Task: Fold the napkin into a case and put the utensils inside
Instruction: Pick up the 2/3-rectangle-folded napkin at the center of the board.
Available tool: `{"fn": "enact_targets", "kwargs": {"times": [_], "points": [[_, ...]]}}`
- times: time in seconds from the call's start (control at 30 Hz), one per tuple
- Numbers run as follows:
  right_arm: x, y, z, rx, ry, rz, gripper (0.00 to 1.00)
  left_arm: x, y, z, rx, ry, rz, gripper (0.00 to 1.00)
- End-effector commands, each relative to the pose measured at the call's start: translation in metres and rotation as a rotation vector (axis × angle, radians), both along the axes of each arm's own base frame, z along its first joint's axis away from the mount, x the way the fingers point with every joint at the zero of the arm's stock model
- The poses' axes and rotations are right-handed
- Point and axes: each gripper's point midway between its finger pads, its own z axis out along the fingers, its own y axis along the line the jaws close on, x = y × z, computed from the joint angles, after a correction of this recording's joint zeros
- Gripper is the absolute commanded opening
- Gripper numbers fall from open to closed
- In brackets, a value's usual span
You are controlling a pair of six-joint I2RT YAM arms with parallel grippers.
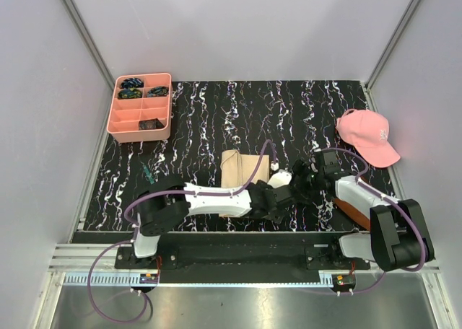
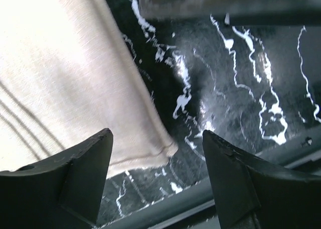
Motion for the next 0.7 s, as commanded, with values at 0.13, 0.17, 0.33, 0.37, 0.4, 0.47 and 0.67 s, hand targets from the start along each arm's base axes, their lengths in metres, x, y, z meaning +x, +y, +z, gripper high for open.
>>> {"fn": "enact_targets", "kwargs": {"times": [0.13,0.17,0.33,0.37,0.4,0.47,0.67], "points": [[0.0,-0.01,0.001,-0.062,-0.033,0.034,0.82,0.006,-0.009,-0.008,0.046,-0.012,0.024,0.56],[0.0,-0.01,0.0,-0.067,-0.037,0.046,0.82,0.005,-0.008,-0.01,0.051,-0.009,0.026,0.49],[0.01,0.0,0.002,-0.025,-0.057,0.097,0.85,0.008,0.0,-0.008,0.074,-0.029,0.032,0.32],[0.011,0.002,0.002,-0.014,-0.062,0.104,0.88,0.009,0.002,-0.005,0.077,-0.036,0.031,0.29],[0.01,0.006,0.005,0.015,-0.066,0.118,0.9,0.012,0.004,0.0,0.073,-0.045,0.036,0.16],[0.012,0.013,0.004,0.049,-0.074,0.145,0.93,0.012,0.006,0.016,0.035,-0.044,0.034,0.09],[0.014,0.036,0.011,0.153,-0.089,0.21,0.98,0.014,0.015,0.046,-0.092,0.012,0.034,0.0]]}}
